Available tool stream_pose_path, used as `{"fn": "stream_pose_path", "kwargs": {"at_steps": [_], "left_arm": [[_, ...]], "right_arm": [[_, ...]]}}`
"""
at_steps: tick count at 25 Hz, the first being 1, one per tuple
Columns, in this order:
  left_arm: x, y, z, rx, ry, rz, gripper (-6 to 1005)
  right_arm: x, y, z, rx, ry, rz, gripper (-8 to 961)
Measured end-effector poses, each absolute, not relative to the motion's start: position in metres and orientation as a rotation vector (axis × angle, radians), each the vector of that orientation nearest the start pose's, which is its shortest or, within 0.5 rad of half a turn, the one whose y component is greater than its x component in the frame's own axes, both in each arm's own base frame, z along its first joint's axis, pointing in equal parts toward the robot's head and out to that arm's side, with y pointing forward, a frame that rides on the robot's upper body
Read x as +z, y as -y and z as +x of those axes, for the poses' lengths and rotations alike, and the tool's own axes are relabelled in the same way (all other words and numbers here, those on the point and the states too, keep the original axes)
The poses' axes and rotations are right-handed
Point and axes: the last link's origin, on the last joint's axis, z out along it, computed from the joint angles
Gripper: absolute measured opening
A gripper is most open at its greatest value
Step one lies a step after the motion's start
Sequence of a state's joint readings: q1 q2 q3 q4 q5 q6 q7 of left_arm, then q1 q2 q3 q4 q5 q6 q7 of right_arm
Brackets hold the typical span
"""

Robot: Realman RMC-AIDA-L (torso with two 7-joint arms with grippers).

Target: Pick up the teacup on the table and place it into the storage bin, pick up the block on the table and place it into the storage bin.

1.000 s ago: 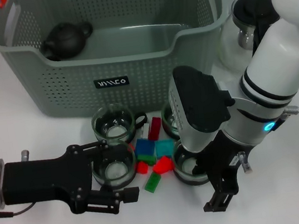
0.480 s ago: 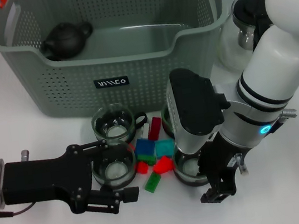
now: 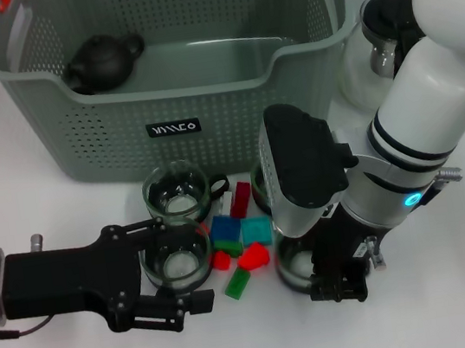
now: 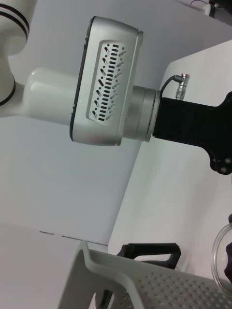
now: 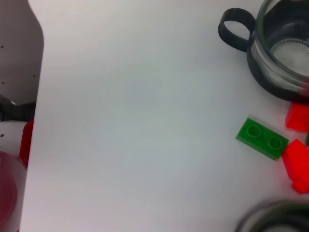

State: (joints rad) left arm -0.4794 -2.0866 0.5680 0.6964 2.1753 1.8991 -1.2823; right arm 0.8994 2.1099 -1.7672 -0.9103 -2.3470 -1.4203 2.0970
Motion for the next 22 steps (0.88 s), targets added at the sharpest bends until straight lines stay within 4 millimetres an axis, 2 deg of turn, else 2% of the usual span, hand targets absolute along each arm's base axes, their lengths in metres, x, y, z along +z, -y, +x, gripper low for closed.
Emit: {"fn": "stream_pose_path", "kwargs": {"at_steps": [9, 16, 22], "left_arm": [[0.009, -0.272, -0.27, -0.804, 0.527, -2.956, 934], [0.009, -0.271, -0.27, -0.808, 0.528, -2.958, 934], [0.011, -0.269, -0.273, -0.812, 0.534, -2.945, 934]], "right_arm": [[-0.107, -0.331, 0.134, -0.796, -0.007, -3.145, 68], [-0.1, -0.326, 0.128, -0.781, 0.002, -3.175, 64], [-0.071, -0.32, 0.11, -0.648, 0.016, -3.201, 57]]}}
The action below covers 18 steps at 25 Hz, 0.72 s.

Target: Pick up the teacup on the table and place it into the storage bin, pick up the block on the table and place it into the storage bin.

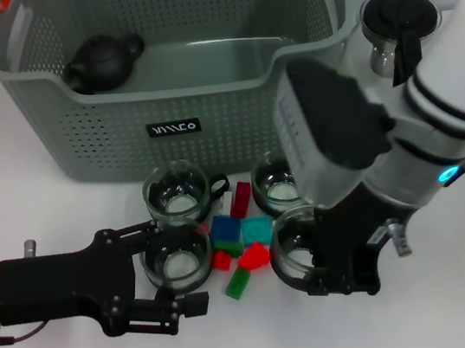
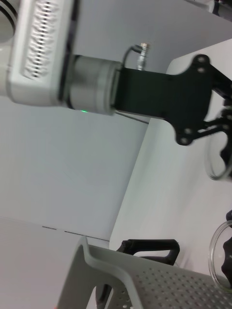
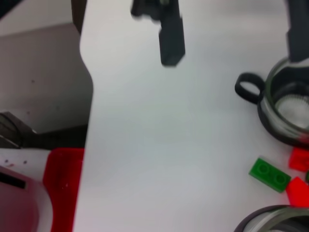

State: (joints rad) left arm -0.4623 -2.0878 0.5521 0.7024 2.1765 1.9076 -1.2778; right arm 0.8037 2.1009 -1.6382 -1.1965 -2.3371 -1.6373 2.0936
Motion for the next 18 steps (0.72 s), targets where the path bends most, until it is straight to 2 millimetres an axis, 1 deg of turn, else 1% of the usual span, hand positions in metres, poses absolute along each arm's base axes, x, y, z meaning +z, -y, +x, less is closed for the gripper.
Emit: {"fn": "stream_pose_path", "kwargs": {"at_steps": [7, 10, 15, 18], "left_arm": [[0.011, -0.269, -0.273, -0.811, 0.529, -2.945, 934], [0.011, -0.269, -0.273, -0.812, 0.523, -2.946, 934], [0.011, -0.269, -0.272, -0.818, 0.515, -2.946, 934], [0.011, -0.269, -0.271, -0.819, 0.509, -2.948, 934]], "right_arm": [[-0.034, -0.323, 0.093, -0.541, -0.023, -3.214, 57], [-0.012, -0.33, 0.077, -0.454, -0.028, -3.209, 57], [0.024, -0.353, 0.044, -0.247, -0.022, -3.143, 58], [0.039, -0.372, 0.026, -0.109, -0.021, -3.06, 58]]}}
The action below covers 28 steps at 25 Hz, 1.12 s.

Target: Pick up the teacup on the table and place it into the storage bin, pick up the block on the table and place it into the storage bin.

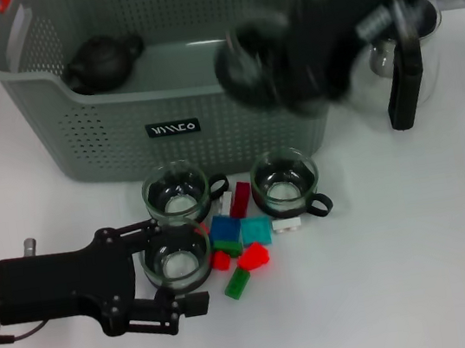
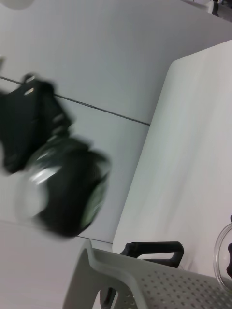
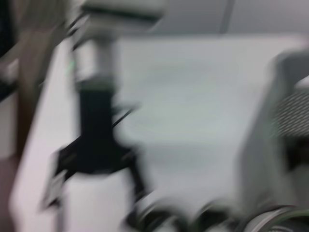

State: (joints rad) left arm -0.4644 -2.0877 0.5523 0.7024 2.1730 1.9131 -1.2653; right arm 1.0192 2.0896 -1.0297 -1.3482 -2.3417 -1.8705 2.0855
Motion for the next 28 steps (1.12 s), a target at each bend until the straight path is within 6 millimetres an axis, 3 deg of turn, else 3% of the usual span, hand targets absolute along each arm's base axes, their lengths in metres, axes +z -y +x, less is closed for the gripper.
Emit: {"fn": "stream_pose_path", "kwargs": {"at_steps": [5, 15, 21, 28], "left_arm": [[0.011, -0.27, -0.271, -0.82, 0.491, -2.951, 934], [0.01, -0.269, -0.27, -0.82, 0.488, -2.959, 935], [0.011, -0.269, -0.27, -0.821, 0.473, -2.956, 934], [0.01, -0.269, -0.271, -0.82, 0.457, -2.955, 935]], "right_arm": [[0.042, -0.406, 0.01, 0.047, -0.077, -2.913, 58], [0.011, -0.476, 0.017, 0.204, -0.353, -2.648, 57], [-0.015, -0.497, 0.033, 0.108, -0.394, -2.525, 56], [-0.039, -0.5, 0.048, 0.026, -0.374, -2.478, 57]]}}
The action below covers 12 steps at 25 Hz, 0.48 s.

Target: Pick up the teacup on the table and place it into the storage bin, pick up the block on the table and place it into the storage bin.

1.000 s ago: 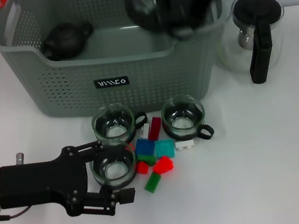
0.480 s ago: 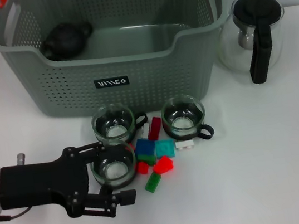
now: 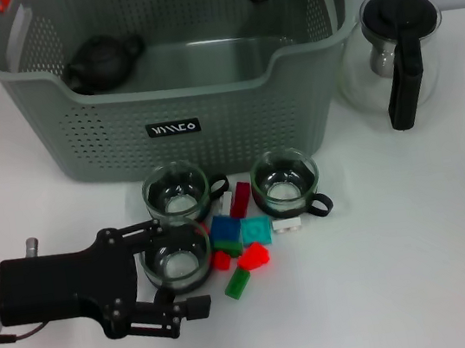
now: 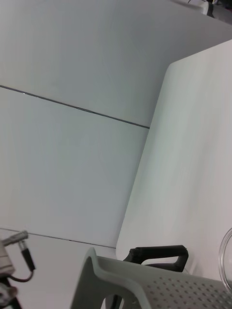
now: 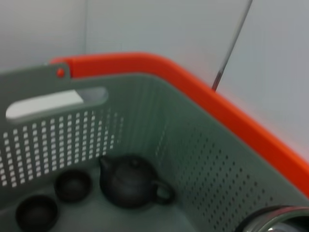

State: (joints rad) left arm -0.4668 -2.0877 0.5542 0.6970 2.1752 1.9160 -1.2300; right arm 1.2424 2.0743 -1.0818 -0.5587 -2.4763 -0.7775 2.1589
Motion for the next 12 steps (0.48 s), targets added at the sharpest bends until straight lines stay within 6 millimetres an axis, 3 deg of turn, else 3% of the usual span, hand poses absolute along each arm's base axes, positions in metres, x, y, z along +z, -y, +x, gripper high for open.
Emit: {"fn": "stream_pose_path", "kwargs": {"at_steps": [12], "left_arm": [[0.009, -0.268, -0.272, -0.817, 0.467, -2.948, 935]], "right_arm": [[-0.059, -0.494, 0.066, -0.049, -0.36, -2.477, 57]]}}
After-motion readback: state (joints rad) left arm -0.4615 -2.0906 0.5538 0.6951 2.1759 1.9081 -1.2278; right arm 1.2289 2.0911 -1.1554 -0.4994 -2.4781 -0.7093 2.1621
